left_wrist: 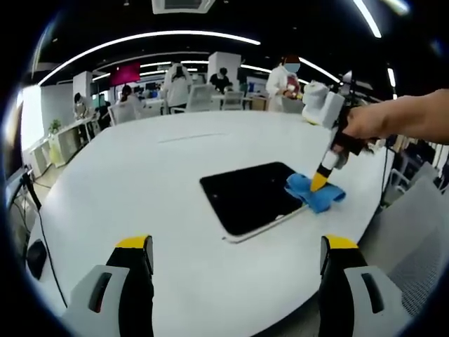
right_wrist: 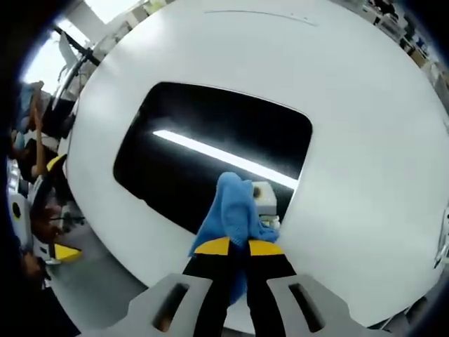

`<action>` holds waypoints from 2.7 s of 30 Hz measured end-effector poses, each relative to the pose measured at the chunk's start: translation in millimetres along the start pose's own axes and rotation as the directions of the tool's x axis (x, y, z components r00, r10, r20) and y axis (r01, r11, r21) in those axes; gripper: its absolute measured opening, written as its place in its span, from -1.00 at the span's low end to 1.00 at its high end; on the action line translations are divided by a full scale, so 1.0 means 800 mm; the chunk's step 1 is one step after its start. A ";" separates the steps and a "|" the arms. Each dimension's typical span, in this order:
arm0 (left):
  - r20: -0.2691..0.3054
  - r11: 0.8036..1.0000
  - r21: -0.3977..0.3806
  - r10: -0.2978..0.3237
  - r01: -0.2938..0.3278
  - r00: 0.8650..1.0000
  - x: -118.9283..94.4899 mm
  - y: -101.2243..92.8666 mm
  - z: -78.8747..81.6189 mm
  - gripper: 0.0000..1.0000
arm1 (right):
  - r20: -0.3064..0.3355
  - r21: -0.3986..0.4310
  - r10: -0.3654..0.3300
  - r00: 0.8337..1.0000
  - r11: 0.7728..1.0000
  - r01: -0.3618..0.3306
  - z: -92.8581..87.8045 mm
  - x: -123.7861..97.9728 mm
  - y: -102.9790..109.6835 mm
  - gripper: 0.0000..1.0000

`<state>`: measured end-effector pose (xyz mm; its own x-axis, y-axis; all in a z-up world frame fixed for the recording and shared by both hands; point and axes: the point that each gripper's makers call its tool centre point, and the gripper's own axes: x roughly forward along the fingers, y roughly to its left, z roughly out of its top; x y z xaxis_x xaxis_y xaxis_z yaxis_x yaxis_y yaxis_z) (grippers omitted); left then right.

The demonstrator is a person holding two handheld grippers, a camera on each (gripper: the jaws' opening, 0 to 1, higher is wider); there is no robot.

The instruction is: Wipe the mirror surface with the cleaning cloth until all visible marks leave the cleaned area.

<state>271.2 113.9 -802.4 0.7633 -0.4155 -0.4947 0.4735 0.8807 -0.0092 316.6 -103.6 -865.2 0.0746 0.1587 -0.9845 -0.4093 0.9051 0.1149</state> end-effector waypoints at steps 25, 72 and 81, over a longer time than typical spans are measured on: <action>-0.011 0.999 -0.025 0.039 -0.039 0.999 -0.003 0.007 -0.003 1.00 | 0.013 0.002 0.006 1.000 1.000 -0.007 0.016 0.007 0.023 -0.96; 0.007 0.999 -0.047 0.027 -0.027 1.000 -0.002 0.005 -0.001 1.00 | 0.017 -0.052 0.070 0.997 0.996 -0.069 0.058 0.023 0.108 -0.97; 0.010 0.999 -0.049 0.024 -0.023 1.000 -0.002 0.004 -0.001 0.99 | 0.017 -0.061 0.074 0.997 0.995 -0.073 0.068 0.030 0.120 -0.97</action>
<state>271.3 117.7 -802.1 0.7788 -0.3968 -0.4857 0.4334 0.9003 -0.0405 328.4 8.6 -870.3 0.0596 0.2319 -0.9709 -0.4685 0.8653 0.1779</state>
